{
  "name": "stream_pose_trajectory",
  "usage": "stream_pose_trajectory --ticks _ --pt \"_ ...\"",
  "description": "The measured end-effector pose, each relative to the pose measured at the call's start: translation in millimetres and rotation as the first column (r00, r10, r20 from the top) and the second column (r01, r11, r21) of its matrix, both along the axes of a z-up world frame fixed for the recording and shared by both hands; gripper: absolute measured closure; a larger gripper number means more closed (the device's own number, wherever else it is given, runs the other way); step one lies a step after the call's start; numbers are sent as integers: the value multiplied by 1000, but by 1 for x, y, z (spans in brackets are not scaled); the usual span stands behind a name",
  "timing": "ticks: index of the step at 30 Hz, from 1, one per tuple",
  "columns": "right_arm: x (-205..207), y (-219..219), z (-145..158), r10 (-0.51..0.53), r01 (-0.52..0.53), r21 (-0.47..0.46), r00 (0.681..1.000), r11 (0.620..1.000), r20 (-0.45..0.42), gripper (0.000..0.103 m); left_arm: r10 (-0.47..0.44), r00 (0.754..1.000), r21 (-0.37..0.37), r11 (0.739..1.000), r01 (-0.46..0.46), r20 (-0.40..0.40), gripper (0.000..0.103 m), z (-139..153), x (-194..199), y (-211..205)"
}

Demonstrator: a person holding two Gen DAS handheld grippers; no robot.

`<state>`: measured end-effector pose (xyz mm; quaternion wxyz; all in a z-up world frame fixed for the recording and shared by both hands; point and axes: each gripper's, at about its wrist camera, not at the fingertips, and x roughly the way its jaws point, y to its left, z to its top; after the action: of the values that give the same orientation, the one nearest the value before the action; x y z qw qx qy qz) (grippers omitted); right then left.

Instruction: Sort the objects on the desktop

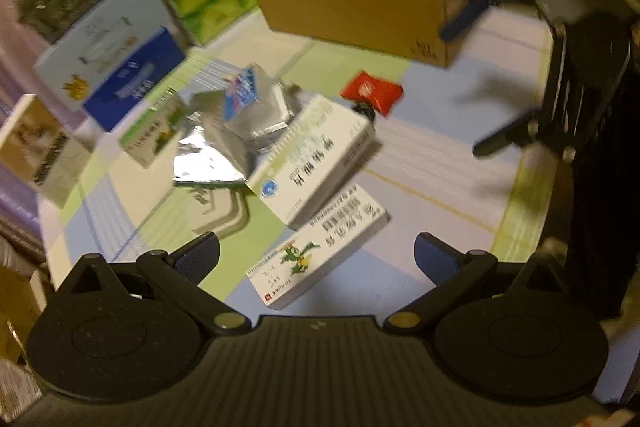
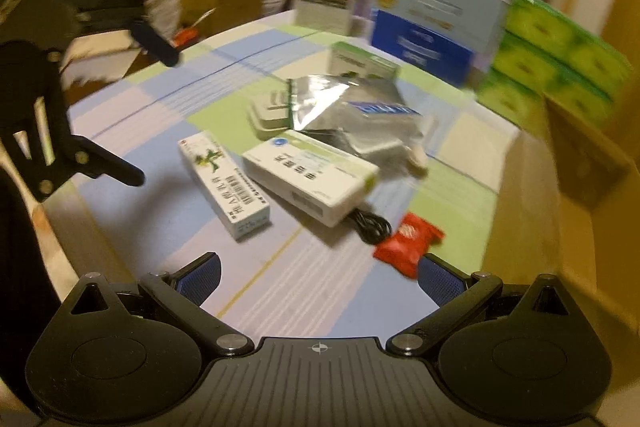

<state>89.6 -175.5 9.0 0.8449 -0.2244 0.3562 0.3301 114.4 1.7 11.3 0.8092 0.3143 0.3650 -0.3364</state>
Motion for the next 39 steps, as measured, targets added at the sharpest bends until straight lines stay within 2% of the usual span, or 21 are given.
stream_pose_trajectory --ticks 3,6,12,16,19,23,26,33,37,39 --pt "14 10 0 38 -38 -48 999 998 -3 2 -42 999 32 999 43 -28 2 -16 12 2" --pt "27 17 1 142 -141 -63 990 988 14 2 -102 994 69 992 105 -47 8 -32 22 0" --pt "58 42 -8 303 -301 -153 953 941 -12 2 -226 970 99 967 235 -92 19 -57 41 -2" --pt "78 60 -21 368 -372 -189 928 909 -60 2 -243 962 85 963 255 -127 26 -67 56 -2" --pt "93 72 -33 398 -411 -217 912 885 -104 2 -244 957 68 964 257 -159 28 -72 67 -1" --pt "107 83 -46 426 -449 -252 893 857 -142 2 -242 950 58 964 258 -197 44 -76 78 2" --pt "115 89 -53 437 -466 -268 885 843 -163 2 -241 947 42 966 255 -211 53 -75 79 6" --pt "130 95 -54 421 -464 -261 884 847 -204 2 -251 936 52 961 271 -246 65 -73 70 11" --pt "129 93 -53 387 -439 -264 894 859 -226 28 -234 937 53 965 256 -259 69 -72 58 14" --pt "125 89 -51 365 -415 -257 905 873 -219 31 -212 940 50 971 234 -269 69 -72 54 15"
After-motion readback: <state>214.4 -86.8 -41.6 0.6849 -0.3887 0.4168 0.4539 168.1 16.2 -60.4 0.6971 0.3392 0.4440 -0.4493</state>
